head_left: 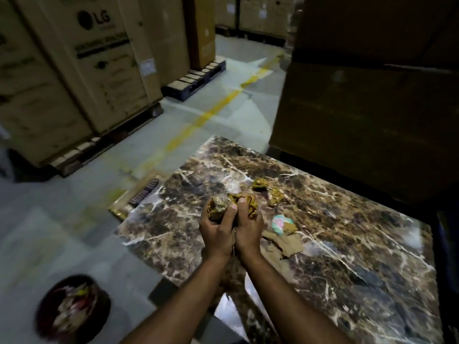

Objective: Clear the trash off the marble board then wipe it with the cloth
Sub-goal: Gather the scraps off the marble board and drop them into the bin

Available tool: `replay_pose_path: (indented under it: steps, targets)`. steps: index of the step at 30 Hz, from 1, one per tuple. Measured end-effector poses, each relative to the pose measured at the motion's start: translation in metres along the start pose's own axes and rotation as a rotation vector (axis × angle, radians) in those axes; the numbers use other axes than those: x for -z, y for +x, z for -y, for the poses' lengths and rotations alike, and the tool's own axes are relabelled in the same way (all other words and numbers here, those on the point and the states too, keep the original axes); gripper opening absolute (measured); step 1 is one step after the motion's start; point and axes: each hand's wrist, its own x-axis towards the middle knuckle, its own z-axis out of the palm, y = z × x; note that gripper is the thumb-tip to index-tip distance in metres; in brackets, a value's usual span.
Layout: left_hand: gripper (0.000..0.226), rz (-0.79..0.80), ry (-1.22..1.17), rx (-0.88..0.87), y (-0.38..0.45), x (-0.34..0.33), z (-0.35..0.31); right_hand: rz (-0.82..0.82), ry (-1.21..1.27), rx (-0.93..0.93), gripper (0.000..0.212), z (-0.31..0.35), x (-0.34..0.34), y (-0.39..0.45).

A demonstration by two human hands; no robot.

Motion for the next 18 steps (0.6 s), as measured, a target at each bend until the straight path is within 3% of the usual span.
replay_pose_path:
  steps: [4, 7, 12, 18]
  targets:
    - [0.052, -0.194, -0.044, -0.024, 0.021, 0.067, -0.02, 0.143, -0.007, -0.045, 0.024, -0.009, -0.07, -0.029]
    - [0.041, -0.304, -0.093, -0.048, 0.04, 0.125, -0.037, 0.263, 0.026, -0.055, 0.025, -0.017, -0.13, -0.06]
    - [0.086, -0.546, -0.087, -0.074, 0.067, 0.262, -0.056, 0.419, -0.041, -0.099, 0.04, -0.047, -0.247, -0.139]
    - [0.078, -0.726, -0.054, -0.032, 0.089, 0.425, -0.065, 0.57, -0.092, -0.147, 0.009, -0.092, -0.371, -0.236]
